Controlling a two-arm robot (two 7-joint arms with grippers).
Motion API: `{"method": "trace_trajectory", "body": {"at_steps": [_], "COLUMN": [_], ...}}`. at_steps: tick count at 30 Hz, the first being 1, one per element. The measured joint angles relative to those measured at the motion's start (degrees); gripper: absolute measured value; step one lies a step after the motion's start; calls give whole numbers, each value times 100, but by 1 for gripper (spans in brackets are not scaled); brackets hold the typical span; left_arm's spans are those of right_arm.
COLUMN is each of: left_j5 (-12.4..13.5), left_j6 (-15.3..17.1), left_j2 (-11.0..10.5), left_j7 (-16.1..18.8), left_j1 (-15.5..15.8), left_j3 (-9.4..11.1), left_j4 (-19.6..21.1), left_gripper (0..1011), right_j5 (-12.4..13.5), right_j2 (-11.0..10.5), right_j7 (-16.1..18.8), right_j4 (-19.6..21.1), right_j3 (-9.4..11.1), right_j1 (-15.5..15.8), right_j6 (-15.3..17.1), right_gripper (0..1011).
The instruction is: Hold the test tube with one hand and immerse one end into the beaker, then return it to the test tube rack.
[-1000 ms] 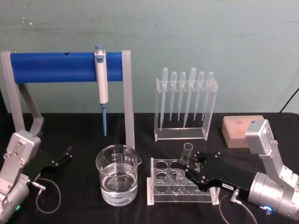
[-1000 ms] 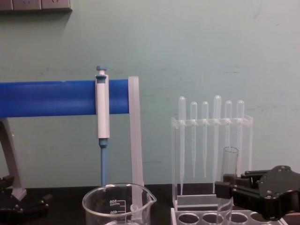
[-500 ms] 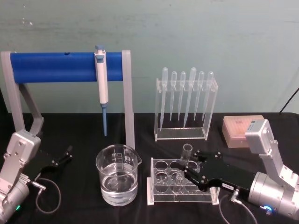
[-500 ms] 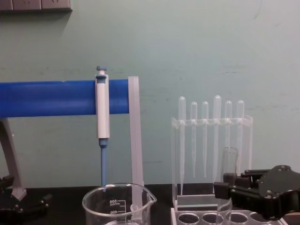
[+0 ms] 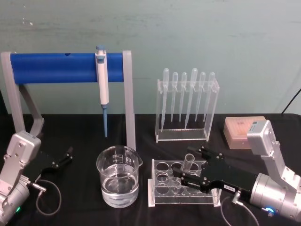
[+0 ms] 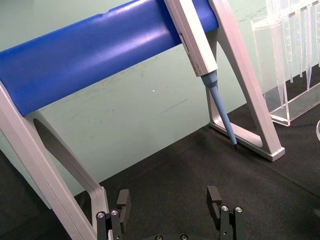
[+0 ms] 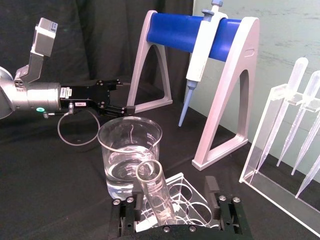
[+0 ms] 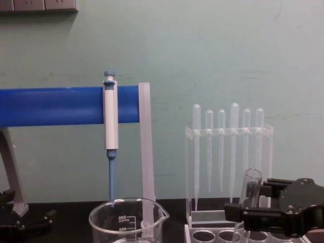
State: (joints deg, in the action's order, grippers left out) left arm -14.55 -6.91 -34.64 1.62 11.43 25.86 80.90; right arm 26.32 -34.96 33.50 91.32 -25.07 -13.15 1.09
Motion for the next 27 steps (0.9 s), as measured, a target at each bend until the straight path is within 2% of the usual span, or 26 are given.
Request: {"method": "trace_trajectory", "body": {"at_steps": [4,9,21,24,26,27], "left_j5": [0,0,0,0,0,0], "left_j6": [0,0,0,0,0,0], "left_j2": [0,0,0,0,0,0], "left_j7": [0,0,0,0,0,0], "left_j1": [0,0,0,0,0,0], "left_j3": [0,0,0,0,0,0], "left_j4": [0,0,0,0,0,0], "left_gripper": [1000,1000,1000,1000,1000,1000], "right_j5": [0,22,337,525,560,555], "right_j2": [0,-40,-104,-27,36,112], "right_j7": [0,18,-99,-154,-252,-412], "right_j4": [1,213,807,829,806,763], "right_j3": [0,91,538,696,756,809], "right_j1": [0,84,410,494,527,552], "right_j6": [1,-171,-543,-655,-682,-683], "right_gripper": [873,1003,1003,1002,1002,1002]}}
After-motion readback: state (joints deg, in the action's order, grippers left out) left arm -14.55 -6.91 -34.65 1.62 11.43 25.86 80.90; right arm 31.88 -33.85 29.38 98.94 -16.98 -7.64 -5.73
